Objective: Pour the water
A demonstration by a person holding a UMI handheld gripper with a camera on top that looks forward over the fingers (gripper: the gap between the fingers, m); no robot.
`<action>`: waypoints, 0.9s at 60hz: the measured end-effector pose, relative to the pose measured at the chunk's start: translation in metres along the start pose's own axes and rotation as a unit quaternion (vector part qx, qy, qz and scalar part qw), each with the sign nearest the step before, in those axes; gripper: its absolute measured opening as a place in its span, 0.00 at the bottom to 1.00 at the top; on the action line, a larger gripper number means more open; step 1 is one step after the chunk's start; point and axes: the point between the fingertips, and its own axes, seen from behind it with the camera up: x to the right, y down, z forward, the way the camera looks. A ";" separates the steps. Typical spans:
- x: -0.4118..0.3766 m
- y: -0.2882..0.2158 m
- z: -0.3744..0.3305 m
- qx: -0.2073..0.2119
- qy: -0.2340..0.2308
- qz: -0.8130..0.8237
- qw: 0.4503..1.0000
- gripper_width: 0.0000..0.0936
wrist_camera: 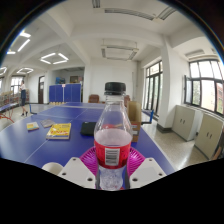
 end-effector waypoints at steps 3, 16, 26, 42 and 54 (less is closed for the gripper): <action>0.007 0.018 0.005 -0.008 -0.003 -0.001 1.000 0.35; 0.011 0.076 0.021 -0.029 -0.018 0.022 0.999 0.36; 0.008 0.075 0.020 -0.020 -0.015 0.022 0.999 0.47; 0.015 0.077 -0.029 -0.094 0.007 0.007 0.996 0.92; -0.013 0.055 -0.143 -0.123 0.026 0.005 0.992 0.91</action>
